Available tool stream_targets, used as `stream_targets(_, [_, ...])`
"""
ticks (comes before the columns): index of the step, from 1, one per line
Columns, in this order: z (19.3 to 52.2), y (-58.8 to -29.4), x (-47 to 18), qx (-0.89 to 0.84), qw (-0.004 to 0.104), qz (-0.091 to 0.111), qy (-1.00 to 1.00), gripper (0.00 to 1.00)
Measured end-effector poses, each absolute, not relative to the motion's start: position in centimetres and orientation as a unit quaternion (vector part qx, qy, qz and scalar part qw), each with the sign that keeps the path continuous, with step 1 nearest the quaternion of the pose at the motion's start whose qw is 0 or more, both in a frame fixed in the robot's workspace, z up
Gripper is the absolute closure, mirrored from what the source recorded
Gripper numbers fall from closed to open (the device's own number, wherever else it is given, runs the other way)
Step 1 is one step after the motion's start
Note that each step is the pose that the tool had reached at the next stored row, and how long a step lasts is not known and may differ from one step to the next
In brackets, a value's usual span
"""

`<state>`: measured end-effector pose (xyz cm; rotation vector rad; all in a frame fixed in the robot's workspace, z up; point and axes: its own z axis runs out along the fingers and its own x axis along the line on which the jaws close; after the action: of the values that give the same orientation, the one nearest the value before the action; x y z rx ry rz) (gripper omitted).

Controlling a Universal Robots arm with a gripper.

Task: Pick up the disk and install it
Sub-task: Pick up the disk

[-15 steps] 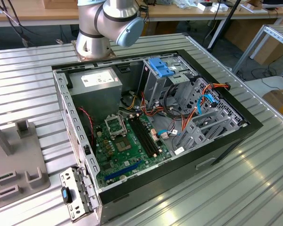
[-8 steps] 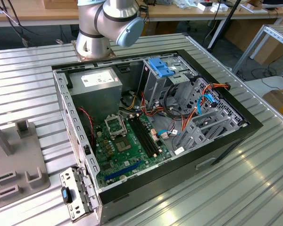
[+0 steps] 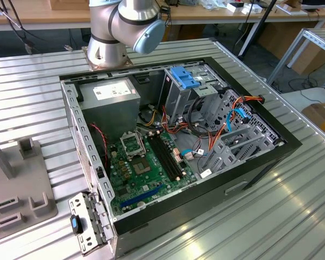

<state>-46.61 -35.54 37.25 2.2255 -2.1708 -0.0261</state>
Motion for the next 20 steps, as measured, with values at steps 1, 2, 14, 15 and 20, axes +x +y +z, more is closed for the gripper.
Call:
stream_targets(1, [37.25, -35.54, -46.61, 0.716, 0.016, -0.008, -0.698, 0.89])
stream_targets(2, [37.24, -35.54, -46.60, 0.716, 0.016, -0.008, -0.698, 0.89])
stream_targets(14, [37.12, -35.50, -46.09, 0.716, 0.014, -0.007, -0.698, 0.89])
stream_targets(15, [37.11, -35.51, -46.09, 0.716, 0.014, -0.007, -0.698, 0.89])
stream_targets(20, [37.03, -35.50, -46.09, 0.716, 0.014, -0.007, -0.698, 0.89])
